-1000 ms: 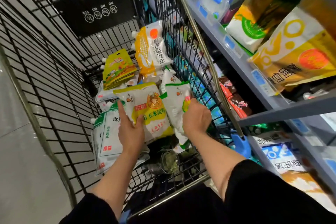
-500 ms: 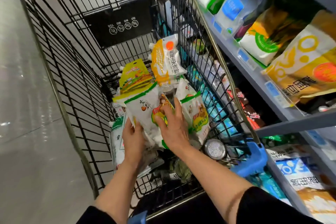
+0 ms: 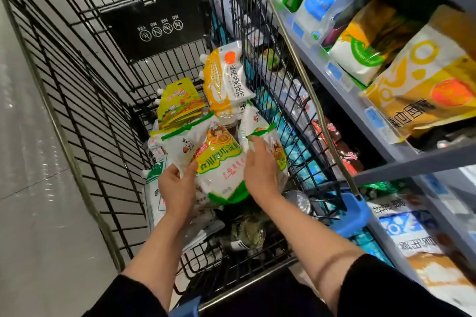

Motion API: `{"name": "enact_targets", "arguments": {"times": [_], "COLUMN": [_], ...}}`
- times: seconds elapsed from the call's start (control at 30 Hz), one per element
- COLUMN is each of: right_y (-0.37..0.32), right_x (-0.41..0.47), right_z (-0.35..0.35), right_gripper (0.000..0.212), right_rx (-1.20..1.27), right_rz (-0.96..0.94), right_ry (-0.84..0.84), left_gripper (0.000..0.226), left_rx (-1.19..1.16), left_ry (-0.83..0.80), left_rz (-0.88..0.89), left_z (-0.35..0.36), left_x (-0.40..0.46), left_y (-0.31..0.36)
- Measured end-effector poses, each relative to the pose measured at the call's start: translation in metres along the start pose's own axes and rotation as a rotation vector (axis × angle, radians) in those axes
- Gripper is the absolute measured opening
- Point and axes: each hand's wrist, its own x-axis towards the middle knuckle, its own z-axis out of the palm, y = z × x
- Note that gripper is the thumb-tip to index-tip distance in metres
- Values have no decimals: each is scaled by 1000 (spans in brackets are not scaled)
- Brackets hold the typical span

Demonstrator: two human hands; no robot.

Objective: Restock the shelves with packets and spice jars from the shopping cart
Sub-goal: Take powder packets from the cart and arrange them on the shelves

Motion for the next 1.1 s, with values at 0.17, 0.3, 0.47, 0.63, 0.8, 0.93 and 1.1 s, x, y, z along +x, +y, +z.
{"name": "enact_targets", "arguments": {"times": [0.17,0.3,0.47,0.63,0.8,0.93,1.1], "right_y": [29,26,23,16,-16,-38,-95], "right_x": [53,74,76,69,46,24,20], "right_z": [-13,-17,-29,-57,-98,-117,-160], "right_gripper": [89,81,29,24,29,19,18], "right_rx": [-451,-697,-1084,-976,-814,-655,-564], "right_rz": [-112,-319,-506,-634,-863,-1183,-1250], "right_ry": [-277,-341,-337,-301,-82,184,365], "left_gripper": [16,18,20,10,13,20,17], "left_rx": [-53,-58,-81,-104,-105,5,149], "left_ry": [7,4,37,90,230,336,347], "left_rz": [-16,-15,-20,-51,-38,80,231], "left_z": [-9,-5,-5,-8,-11,-27,-42], "left_x": [9,11,9,6,4,9,5], "left_y": [-8,-11,-9,-7,16,38,83]}}
